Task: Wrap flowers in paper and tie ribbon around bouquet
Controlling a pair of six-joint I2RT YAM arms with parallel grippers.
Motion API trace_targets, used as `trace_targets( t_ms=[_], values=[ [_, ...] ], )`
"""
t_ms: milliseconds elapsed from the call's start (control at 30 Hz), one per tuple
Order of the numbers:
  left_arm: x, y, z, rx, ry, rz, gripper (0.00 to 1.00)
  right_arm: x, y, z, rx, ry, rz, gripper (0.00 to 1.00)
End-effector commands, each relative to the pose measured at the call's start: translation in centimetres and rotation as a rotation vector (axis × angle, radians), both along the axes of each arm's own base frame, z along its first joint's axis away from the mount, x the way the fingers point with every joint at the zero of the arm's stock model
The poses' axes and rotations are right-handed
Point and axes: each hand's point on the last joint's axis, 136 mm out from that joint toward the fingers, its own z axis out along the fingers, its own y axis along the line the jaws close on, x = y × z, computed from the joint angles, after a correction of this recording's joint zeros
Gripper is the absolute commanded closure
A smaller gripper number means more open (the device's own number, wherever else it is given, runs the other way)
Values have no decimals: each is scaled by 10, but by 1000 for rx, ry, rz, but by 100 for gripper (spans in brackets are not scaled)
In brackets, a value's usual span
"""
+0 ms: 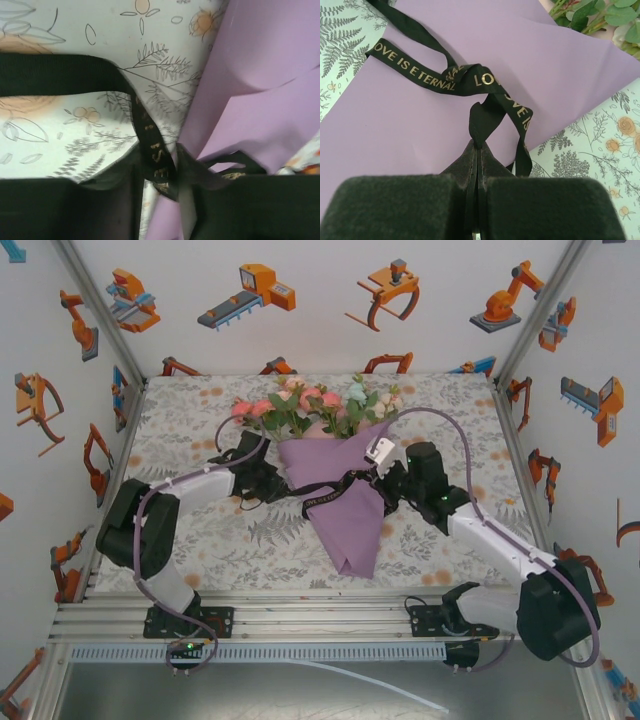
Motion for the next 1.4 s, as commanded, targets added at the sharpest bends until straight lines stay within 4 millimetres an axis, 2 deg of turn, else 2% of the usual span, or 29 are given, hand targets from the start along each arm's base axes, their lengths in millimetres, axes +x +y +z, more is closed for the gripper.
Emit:
trace_targets(
  t_ms=[0, 167, 300, 367, 567, 667, 733, 800, 967, 1067, 1233, 1367],
  values=[
    [1, 18, 22, -21, -60, 110, 100, 15, -22, 7, -70, -31, -77, 100],
    [-30, 92, 23, 74, -27, 267, 100, 55, -99, 3, -174, -25, -328, 100],
    [-45, 139, -4, 101, 52, 367, 100, 77, -142, -13, -232, 64, -496, 100],
    [-51, 160, -17, 112, 93, 418, 100, 86, -161, -23, -200, 139, -602, 100],
    [-71, 219, -41, 115, 179, 585, 100, 97, -211, -49, -69, 316, -896, 100],
    [-81, 246, -38, 135, 177, 659, 100, 94, -253, -58, 6, 402, -1138, 100],
    [-86, 262, -32, 161, 169, 697, 100, 92, -269, -64, 65, 468, -1215, 100],
    [-91, 275, -28, 174, 164, 729, 100, 90, -284, -69, 112, 494, -1290, 100],
    [-102, 302, -24, 174, 158, 808, 100, 77, -337, -82, 336, 562, -1538, 100],
    [-104, 313, -23, 169, 156, 828, 100, 73, -353, -82, 348, 535, -1600, 100],
    [-107, 324, -27, 161, 166, 851, 100, 68, -367, -81, 384, 515, -1662, 100],
    [-114, 333, -33, 129, 182, 881, 100, 53, -393, -86, 470, 513, -1768, 100]
  ],
)
